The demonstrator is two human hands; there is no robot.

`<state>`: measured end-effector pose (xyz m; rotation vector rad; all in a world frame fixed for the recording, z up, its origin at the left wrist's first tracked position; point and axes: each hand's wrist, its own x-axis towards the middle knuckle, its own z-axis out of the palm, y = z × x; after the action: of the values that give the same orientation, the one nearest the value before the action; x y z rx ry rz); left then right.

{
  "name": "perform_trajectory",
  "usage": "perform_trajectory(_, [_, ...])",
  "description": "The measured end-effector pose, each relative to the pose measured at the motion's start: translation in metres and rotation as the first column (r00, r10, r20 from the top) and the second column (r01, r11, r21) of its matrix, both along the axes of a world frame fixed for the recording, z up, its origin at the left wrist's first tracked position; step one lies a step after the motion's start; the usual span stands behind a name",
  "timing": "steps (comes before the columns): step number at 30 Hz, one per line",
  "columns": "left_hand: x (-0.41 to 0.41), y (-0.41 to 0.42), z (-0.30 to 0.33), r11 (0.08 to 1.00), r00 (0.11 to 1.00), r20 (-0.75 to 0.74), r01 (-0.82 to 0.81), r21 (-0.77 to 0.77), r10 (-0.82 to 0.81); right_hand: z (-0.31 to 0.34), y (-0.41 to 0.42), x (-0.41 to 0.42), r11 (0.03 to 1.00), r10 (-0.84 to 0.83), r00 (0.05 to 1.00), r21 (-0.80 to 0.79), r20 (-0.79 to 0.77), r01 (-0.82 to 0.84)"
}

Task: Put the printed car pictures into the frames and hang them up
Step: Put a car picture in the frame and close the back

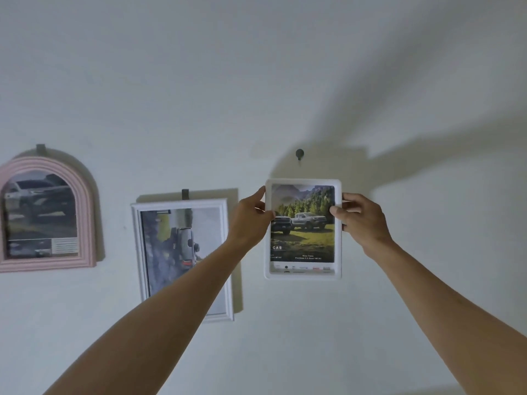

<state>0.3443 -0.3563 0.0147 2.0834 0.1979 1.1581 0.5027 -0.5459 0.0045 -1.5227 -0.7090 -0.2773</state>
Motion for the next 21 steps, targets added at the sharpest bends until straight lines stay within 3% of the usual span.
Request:
perform_trajectory(11, [0.047, 0.004, 0.04, 0.937, 0.954, 0.069, -0.299, 0.179, 0.291, 0.042, 0.028, 0.048, 0.999, -0.018, 0.993, 0.03, 0.116, 0.015])
perform_trajectory(21, [0.065, 0.022, 0.03, 0.885, 0.925, 0.11, -0.38, 0.27, 0.364, 0.04, 0.042, 0.062, 0.999, -0.041, 0.974, 0.036, 0.225, 0.033])
